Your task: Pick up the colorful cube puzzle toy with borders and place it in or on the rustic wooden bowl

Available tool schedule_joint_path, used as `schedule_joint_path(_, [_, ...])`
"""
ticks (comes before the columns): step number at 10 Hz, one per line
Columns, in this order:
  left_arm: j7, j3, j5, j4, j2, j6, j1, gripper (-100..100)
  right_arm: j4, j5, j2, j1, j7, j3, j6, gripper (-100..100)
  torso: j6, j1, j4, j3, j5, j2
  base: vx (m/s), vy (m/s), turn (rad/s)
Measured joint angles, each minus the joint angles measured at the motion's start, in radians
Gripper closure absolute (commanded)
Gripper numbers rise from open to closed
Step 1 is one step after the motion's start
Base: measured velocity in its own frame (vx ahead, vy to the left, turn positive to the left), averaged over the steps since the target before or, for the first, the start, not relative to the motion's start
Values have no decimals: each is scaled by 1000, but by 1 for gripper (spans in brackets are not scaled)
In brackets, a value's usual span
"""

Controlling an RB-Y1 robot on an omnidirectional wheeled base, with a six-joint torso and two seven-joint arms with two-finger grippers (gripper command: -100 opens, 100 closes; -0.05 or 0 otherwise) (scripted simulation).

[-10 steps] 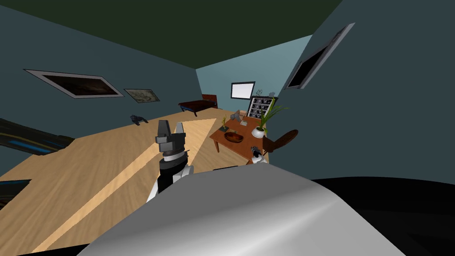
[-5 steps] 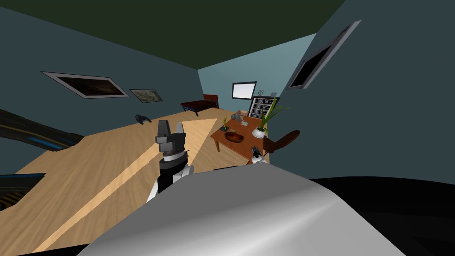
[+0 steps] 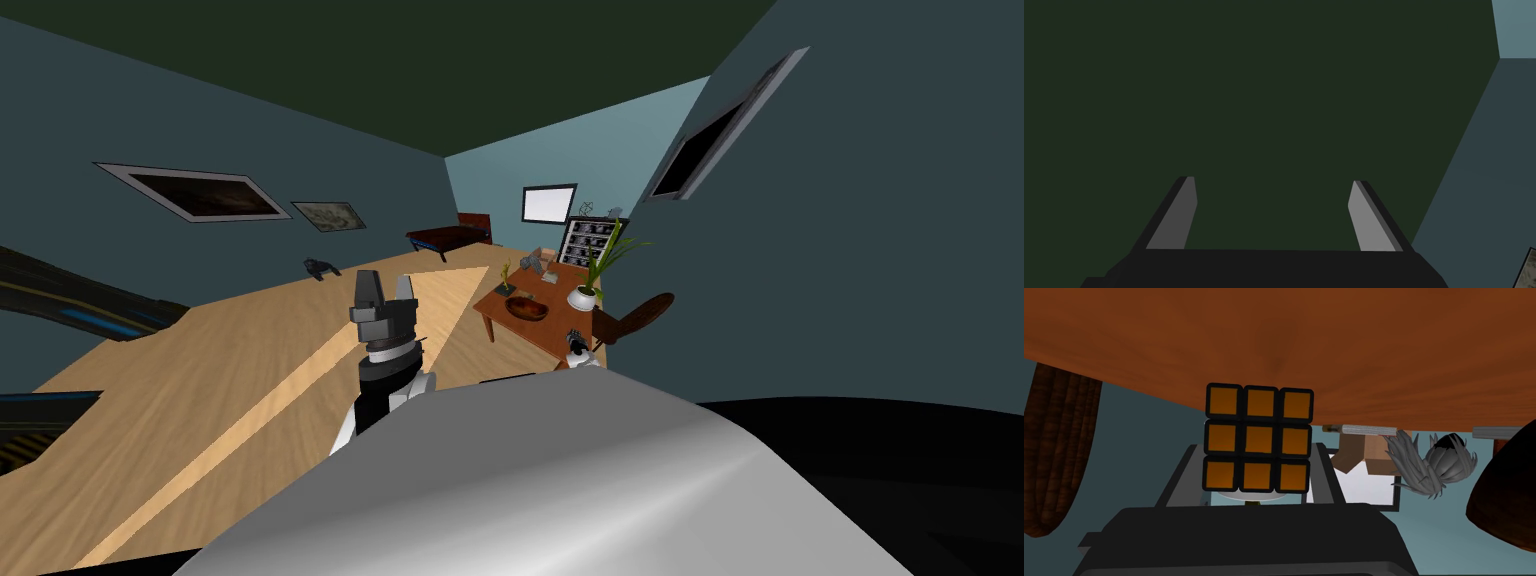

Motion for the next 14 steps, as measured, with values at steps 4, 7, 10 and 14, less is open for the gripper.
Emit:
schedule_joint_path(4, [0, 0, 0, 0, 0, 0, 0, 0, -15, -23, -23, 26, -33, 67, 12, 100, 3, 2, -1, -1, 1, -2, 32, 28, -134])
schedule_joint_path(7, [0, 0, 0, 0, 0, 0, 0, 0, -18, -39, -43, 38, -56, 126, 20, 100, 1, 2, -1, -1, 1, -1, 19, 23, -54])
schedule_joint_path(10, [0, 0, 0, 0, 0, 0, 0, 0, -25, -58, -68, 59, -88, 199, 32, 100, 0, 2, 0, -1, 1, -1, 17, 22, -73])
schedule_joint_path(14, [0, 0, 0, 0, 0, 0, 0, 0, -40, -90, -107, 91, -142, 322, 54, 100, 0, 3, 0, -1, 1, -1, 30, 34, -113])
